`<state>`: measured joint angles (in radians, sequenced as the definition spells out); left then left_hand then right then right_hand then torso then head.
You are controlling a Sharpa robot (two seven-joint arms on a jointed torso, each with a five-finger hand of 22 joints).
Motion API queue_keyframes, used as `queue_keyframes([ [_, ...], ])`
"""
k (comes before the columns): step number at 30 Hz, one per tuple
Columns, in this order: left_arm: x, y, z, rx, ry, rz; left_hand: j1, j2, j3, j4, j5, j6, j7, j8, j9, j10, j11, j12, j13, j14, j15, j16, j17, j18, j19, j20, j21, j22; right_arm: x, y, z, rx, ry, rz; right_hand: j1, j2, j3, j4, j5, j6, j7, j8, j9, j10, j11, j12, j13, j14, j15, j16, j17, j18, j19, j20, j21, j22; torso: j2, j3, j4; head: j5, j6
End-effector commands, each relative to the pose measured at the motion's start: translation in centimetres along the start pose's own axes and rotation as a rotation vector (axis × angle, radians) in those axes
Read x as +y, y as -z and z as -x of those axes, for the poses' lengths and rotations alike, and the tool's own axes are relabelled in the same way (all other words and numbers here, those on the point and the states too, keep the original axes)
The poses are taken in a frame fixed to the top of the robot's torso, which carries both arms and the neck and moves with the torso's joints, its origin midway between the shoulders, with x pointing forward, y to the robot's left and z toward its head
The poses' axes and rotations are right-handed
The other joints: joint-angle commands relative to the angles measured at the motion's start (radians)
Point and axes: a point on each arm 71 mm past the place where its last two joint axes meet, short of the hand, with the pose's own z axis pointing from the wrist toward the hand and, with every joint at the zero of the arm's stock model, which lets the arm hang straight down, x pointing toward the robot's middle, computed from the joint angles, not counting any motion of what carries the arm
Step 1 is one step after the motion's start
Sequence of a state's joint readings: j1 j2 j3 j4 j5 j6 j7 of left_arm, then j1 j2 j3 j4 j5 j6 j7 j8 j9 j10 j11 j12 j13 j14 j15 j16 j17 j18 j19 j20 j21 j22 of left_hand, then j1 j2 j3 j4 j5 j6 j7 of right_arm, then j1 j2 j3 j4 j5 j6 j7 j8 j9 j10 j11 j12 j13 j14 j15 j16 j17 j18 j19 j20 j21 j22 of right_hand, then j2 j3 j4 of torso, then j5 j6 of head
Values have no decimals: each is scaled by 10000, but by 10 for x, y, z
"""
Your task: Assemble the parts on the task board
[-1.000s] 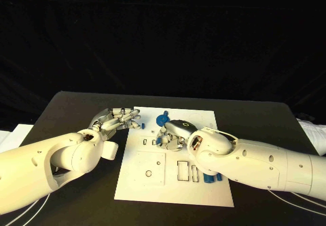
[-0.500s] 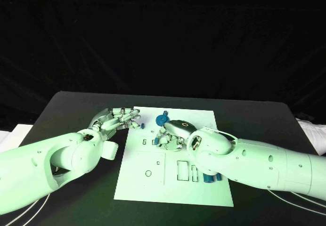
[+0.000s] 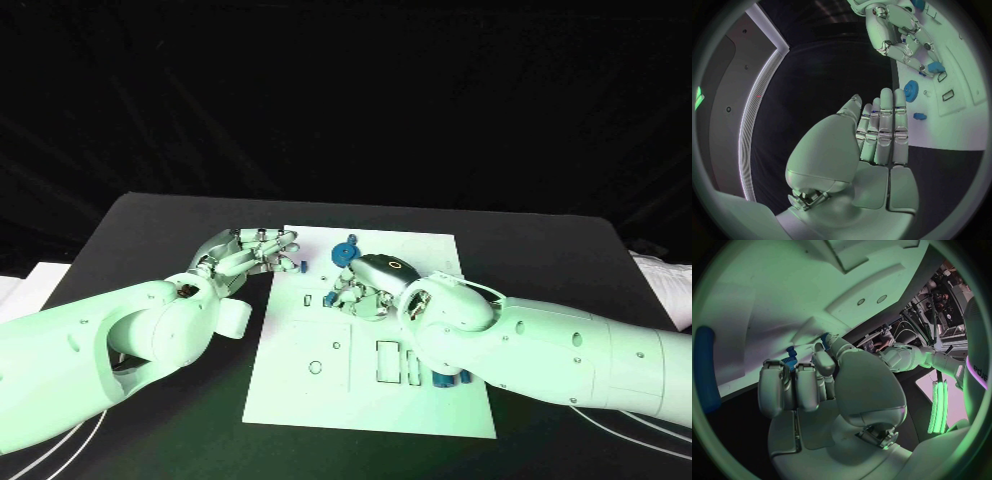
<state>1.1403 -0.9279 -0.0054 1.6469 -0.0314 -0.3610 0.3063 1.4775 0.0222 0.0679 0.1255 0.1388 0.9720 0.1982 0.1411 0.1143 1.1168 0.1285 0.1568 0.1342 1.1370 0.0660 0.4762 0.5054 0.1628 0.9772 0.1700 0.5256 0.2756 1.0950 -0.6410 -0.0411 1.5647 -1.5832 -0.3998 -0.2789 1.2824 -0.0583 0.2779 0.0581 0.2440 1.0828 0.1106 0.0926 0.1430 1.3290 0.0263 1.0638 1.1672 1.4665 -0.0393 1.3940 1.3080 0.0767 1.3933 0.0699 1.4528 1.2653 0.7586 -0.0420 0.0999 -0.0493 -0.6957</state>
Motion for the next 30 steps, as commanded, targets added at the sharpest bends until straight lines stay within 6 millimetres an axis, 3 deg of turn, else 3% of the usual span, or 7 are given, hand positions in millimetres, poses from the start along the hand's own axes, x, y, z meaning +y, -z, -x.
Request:
queue_keyframes([
  [1, -1, 0, -3, 229, 88, -113, -71, -47, 68, 13, 39, -51, 37, -42, 12, -41, 32, -63, -11, -66, -3, -54, 13, 153, -69, 3, 67, 16, 0, 0, 1, -240, -11, -54, 100, -13, 79, 5, -78, 79, 4, 45, 13, 59, -12, 38, 7, 578, -57, 56, 8, -119, 43, -29, 39, 2, 3, 0, -4, -1, 0],
  [14, -1, -1, -3, 247, 93, -65, -71, -47, 68, 13, 39, -51, 37, -42, 12, -41, 32, -63, -11, -66, -3, -54, 13, 153, -69, 3, 67, 16, -3, 1, 0, -56, 72, -240, -24, -292, 68, -21, -245, -133, 95, -105, -20, -159, 57, -332, -260, 547, -15, -30, -104, -88, -56, -16, -34, -167, -1, 4, -1, -11, -14],
  [30, 0, -1, -3, 274, 98, 30, -77, -53, 77, 13, 39, -49, 35, -42, 13, -38, 31, -64, -12, -65, -3, -56, 14, 154, -72, 4, 69, 18, -5, 5, 3, -229, 50, -183, -6, -335, 83, -46, -257, -157, 101, -123, -22, -181, 62, -366, -285, 544, -8, -40, -115, -87, -60, -8, -40, -173, -1, 8, 9, -8, -48],
])
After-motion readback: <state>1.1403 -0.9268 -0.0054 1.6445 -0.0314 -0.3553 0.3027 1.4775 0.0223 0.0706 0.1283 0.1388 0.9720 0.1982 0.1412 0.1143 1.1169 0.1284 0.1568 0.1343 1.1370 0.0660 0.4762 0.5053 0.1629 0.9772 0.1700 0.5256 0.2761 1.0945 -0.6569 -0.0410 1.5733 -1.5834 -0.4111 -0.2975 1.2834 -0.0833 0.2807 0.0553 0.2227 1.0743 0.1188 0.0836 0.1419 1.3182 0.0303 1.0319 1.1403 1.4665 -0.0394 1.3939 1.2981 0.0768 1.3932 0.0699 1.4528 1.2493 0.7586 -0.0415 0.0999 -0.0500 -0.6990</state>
